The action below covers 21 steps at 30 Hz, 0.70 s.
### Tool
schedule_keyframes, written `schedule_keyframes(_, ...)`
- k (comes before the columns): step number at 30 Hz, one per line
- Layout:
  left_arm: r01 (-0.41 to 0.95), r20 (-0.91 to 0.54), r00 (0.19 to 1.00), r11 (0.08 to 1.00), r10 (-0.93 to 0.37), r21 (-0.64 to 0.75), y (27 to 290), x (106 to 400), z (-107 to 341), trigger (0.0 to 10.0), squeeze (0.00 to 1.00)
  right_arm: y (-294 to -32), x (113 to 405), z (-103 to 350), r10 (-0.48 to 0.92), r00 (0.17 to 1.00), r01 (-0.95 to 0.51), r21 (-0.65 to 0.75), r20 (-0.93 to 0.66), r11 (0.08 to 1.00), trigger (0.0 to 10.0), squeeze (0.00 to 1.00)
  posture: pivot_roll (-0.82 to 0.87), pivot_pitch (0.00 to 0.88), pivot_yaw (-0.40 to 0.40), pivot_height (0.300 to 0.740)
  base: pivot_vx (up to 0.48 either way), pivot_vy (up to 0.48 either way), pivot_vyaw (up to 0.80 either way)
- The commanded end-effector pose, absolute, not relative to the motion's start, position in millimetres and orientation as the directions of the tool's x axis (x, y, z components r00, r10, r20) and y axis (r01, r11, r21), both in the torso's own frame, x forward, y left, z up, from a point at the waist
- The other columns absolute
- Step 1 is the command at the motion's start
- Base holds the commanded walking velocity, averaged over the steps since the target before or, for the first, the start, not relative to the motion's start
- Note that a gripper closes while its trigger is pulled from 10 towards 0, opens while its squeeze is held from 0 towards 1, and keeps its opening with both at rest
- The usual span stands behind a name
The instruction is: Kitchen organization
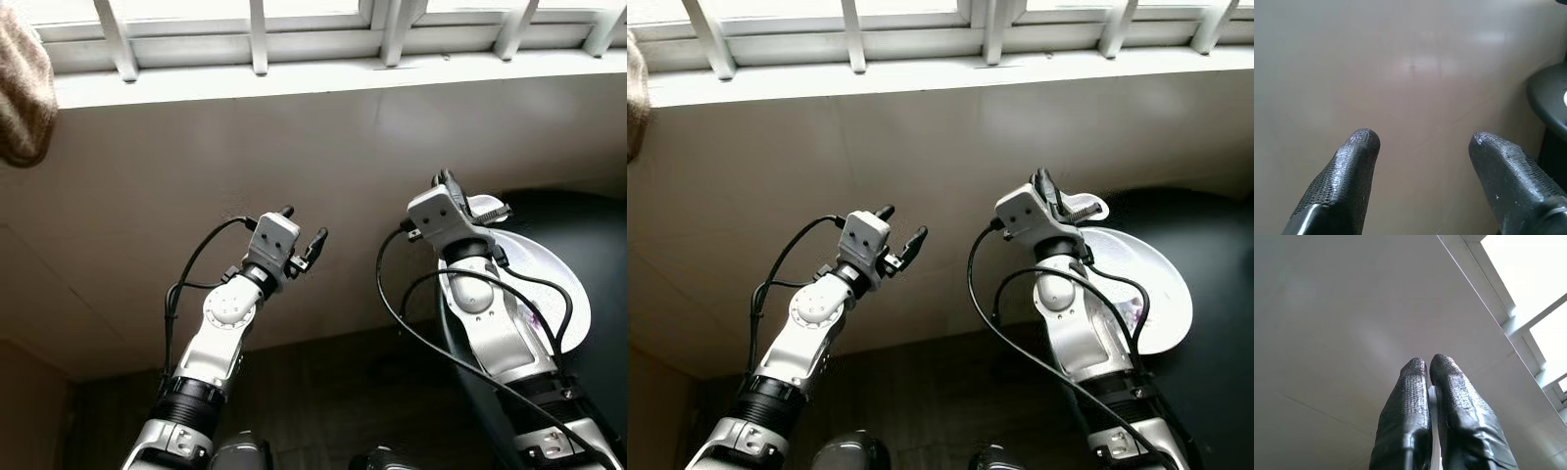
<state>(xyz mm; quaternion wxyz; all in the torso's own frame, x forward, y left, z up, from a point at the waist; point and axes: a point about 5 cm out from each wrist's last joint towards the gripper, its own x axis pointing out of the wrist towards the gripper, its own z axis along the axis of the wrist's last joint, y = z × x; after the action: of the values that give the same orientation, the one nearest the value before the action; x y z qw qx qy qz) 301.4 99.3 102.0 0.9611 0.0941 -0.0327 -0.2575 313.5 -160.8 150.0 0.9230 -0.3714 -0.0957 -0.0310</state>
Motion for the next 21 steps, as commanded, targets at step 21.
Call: schedule_keyframes(21, 0.510, 0.023, 0.853, 0.842, -0.522, 0.178, 97.1, 301.1, 103.3, 10.0, 0.00, -161.4, 314.4, 153.0, 0.002, 0.977, 0.143, -0.666, 0.212, 0.733, 10.0, 0.00, 0.14, 0.000, -0.058, 0.740, -0.255, 0.000, 0.00)
